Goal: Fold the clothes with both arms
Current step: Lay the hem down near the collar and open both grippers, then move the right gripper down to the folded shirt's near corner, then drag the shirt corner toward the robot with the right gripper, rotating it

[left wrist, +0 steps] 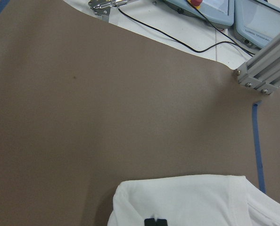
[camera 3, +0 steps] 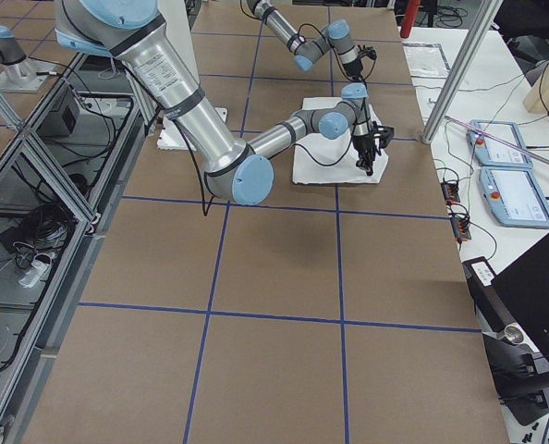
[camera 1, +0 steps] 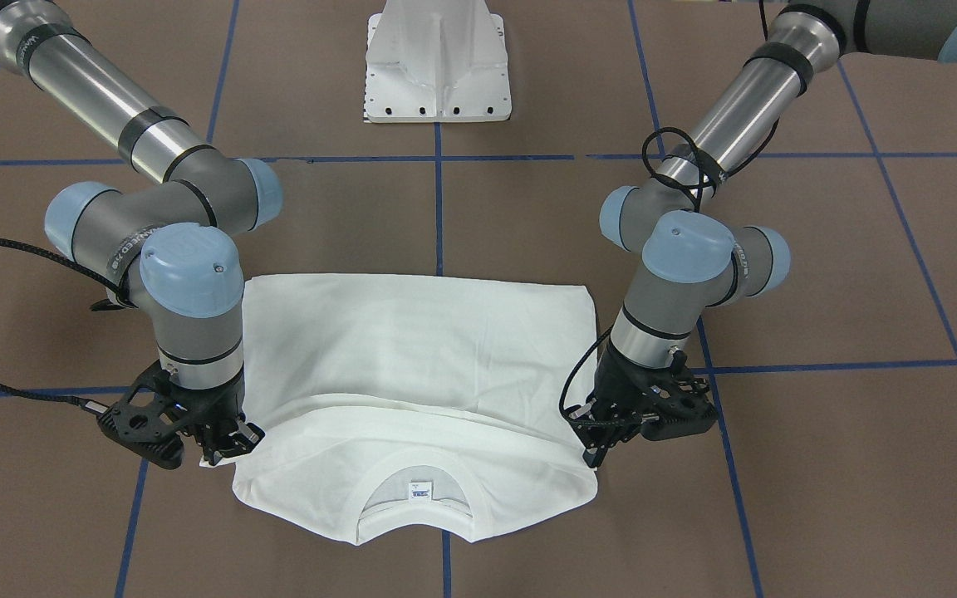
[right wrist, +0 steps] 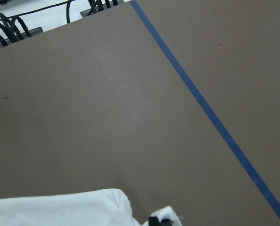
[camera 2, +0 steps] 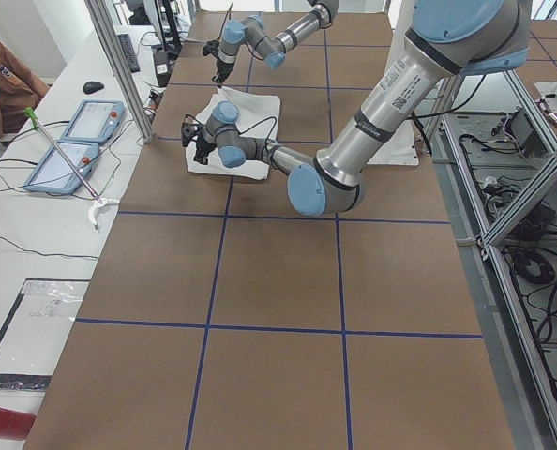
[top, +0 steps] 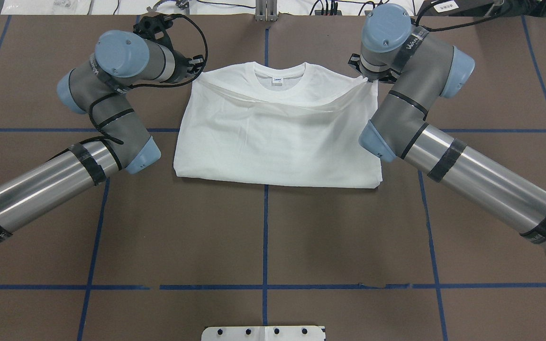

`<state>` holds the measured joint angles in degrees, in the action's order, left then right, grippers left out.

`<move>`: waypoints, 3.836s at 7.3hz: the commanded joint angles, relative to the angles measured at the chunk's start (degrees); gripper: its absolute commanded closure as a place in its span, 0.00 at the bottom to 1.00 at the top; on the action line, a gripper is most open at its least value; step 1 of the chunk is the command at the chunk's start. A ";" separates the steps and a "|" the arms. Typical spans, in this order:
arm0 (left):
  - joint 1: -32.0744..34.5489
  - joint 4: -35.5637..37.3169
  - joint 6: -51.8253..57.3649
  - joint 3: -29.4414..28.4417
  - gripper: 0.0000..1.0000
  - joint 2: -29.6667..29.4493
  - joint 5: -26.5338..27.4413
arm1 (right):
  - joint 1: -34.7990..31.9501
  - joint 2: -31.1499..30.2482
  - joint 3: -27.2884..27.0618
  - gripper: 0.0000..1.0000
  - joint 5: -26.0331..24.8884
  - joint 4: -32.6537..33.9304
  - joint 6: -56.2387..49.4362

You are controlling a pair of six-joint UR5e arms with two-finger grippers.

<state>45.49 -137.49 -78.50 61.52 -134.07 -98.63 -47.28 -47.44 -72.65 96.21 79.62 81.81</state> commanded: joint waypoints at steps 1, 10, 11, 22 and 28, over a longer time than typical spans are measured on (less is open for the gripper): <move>0.04 -0.75 0.01 -1.75 1.00 0.39 0.02 | -0.01 1.99 2.41 0.97 0.11 -0.26 0.10; 0.48 -4.19 0.27 -1.14 0.39 4.26 -0.07 | 6.65 -19.78 -27.88 0.27 5.13 -0.43 19.29; 0.48 -4.19 0.27 -1.14 0.39 4.26 -0.07 | 9.11 -20.49 -28.33 0.26 4.34 -0.43 24.66; 0.30 -3.57 0.27 -0.62 0.39 4.61 -0.07 | 16.69 -23.22 -27.63 1.00 -0.15 -0.52 30.95; -0.05 -3.22 -0.60 10.34 0.39 8.37 -7.07 | 32.99 -31.05 -54.22 1.00 6.16 18.31 34.36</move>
<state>45.55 -140.67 -78.75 68.33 -127.73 -101.93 -20.34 -77.68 -120.35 99.97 90.27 114.42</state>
